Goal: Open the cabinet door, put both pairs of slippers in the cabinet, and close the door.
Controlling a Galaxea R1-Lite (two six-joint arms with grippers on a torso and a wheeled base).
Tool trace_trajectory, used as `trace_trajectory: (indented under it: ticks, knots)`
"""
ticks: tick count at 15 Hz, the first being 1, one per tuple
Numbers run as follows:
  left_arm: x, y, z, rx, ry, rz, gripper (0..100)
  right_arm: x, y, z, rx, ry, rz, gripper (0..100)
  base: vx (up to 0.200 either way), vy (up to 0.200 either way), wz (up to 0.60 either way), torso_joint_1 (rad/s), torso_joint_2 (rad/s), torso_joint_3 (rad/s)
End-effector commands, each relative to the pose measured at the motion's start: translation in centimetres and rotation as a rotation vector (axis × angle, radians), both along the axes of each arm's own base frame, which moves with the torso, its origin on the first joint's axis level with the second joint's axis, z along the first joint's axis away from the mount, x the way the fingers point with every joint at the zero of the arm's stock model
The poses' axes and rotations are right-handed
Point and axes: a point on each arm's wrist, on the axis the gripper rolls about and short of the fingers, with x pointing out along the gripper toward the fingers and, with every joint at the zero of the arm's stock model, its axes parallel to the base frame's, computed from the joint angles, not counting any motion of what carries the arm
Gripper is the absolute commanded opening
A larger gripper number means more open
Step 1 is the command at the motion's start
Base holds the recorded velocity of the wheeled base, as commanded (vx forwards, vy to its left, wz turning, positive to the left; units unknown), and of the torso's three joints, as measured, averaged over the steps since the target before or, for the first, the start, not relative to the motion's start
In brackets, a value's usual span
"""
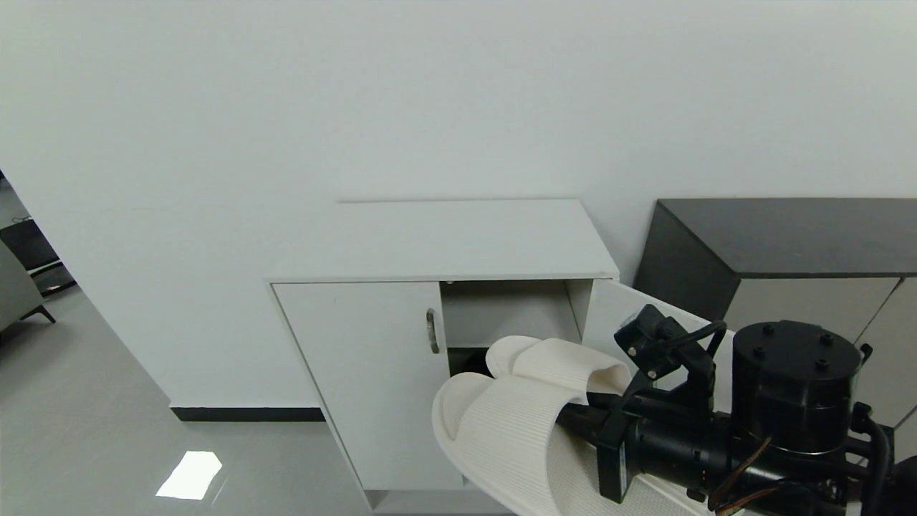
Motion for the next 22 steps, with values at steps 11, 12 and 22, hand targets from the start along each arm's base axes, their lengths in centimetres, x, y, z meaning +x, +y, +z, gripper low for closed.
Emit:
trace_trajectory:
  ticks: [11, 12, 22]
  knots:
    - [0.01, 0.0, 0.0, -0.004, 0.001, 0.001, 0, -0.05, 0.03, -0.03, 0.0, 0.002, 0.004, 0, 0.0, 0.0, 0.0, -0.23, 0.52, 0.291]
    - [0.01, 0.0, 0.0, -0.004, 0.001, 0.001, 0, -0.05, 0.03, -0.03, 0.0, 0.002, 0.004, 0, 0.0, 0.0, 0.0, -0.207, 0.48, 0.266]
    - [0.01, 0.0, 0.0, -0.004, 0.001, 0.001, 0, -0.21, 0.0, -0.28, 0.004, 0.006, 0.03, 0, 0.0, 0.0, 0.0, -0.176, 0.47, 0.294]
